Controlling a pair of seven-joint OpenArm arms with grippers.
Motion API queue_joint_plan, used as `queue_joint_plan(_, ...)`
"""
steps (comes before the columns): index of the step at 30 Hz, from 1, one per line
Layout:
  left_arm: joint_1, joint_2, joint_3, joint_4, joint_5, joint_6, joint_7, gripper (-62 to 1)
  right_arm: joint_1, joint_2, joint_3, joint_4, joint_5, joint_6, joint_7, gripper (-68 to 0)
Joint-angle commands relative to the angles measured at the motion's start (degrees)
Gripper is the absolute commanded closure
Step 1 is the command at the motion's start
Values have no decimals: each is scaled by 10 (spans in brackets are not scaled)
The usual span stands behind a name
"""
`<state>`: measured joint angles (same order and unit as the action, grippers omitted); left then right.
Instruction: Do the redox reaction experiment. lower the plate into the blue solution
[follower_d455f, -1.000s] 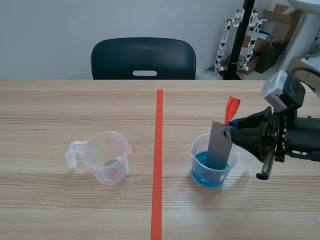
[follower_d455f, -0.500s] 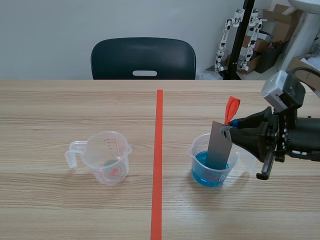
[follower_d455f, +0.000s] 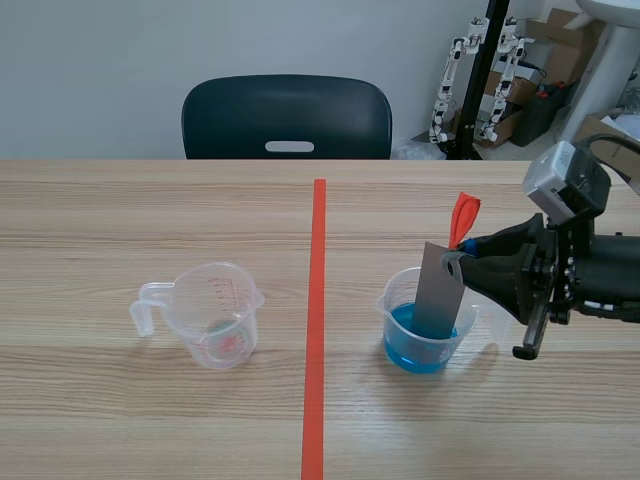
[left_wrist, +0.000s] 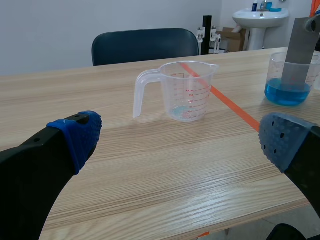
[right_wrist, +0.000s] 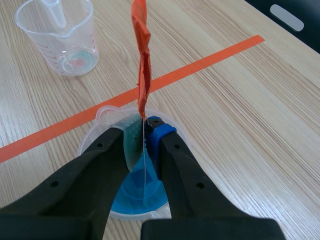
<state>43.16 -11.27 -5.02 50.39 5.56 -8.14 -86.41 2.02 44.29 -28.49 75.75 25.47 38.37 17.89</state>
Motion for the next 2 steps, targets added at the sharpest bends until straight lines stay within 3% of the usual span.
queue_joint_plan(1, 5, 1, 0, 8, -2, -1, -26, -623, 5, 8, 10, 7, 0, 0, -2, -6)
queue_joint_plan(2, 5, 1, 0, 8, -2, -1, -26, -623, 5, 8, 10, 7, 0, 0, -2, -6)
